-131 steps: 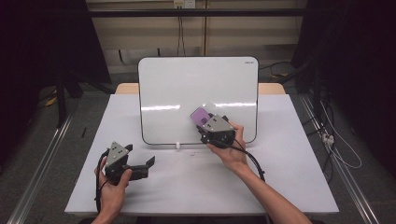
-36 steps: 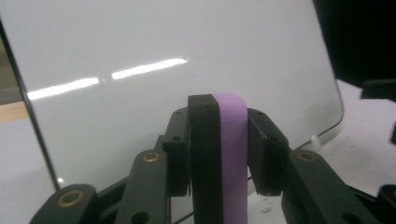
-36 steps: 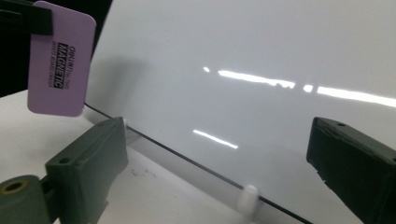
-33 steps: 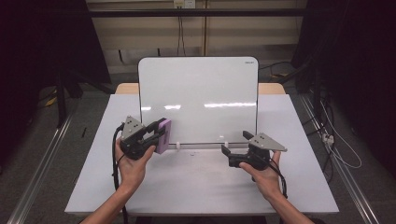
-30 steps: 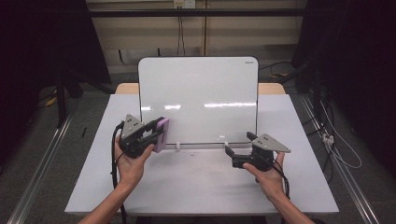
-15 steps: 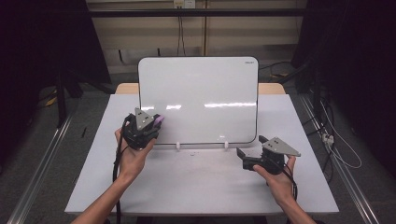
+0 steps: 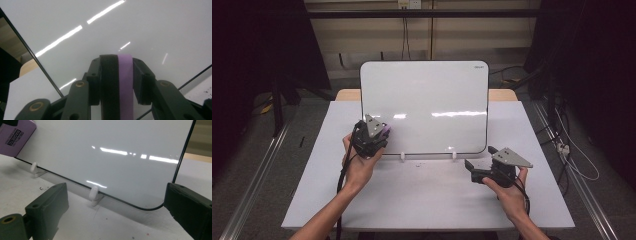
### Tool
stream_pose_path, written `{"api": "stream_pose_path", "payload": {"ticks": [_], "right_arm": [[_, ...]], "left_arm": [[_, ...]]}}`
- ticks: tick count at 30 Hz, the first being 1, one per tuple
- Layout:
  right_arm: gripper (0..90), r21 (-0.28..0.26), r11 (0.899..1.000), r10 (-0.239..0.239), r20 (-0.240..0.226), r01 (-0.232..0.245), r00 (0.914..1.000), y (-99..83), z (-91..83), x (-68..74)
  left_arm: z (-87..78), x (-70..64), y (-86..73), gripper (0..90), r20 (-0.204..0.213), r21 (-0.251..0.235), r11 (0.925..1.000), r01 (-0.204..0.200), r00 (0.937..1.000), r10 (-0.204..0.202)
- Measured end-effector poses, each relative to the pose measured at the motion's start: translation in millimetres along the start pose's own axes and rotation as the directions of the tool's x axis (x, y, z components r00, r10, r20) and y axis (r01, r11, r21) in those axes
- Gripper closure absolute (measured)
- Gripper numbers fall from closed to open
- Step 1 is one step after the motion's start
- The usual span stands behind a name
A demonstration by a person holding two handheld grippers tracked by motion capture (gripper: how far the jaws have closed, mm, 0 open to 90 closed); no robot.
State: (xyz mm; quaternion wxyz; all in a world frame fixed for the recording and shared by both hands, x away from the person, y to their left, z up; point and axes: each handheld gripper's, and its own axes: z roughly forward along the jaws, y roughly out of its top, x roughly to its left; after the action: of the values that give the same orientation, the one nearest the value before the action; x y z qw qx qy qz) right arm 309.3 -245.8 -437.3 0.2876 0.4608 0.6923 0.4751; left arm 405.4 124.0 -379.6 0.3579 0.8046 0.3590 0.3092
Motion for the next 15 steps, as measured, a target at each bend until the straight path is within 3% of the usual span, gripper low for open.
{"api": "stream_pose_path", "payload": {"ticks": [4,9,15], "right_arm": [[5.3,-0.008,1.000,0.004,0.002,-0.004,1.0000,0.7,-0.9,-1.4],[5.2,-0.012,1.000,0.009,0.005,-0.009,0.9999,0.9,-1.1,-3.8],[4.2,-0.013,1.000,0.002,0.029,-0.002,0.9996,1.0,-3.2,-4.4]], "left_arm": [[2.5,4.5,-2.5,57.4,0.028,0.002,0.9990,0.045,0.9986,-0.045],[-1.7,11.4,-6.6,39.2,0.074,-0.028,0.9940,0.105,0.9919,-0.103],[-13.6,16.2,-15.7,15.7,0.165,-0.078,0.9808,0.179,0.9725,-0.164]]}}
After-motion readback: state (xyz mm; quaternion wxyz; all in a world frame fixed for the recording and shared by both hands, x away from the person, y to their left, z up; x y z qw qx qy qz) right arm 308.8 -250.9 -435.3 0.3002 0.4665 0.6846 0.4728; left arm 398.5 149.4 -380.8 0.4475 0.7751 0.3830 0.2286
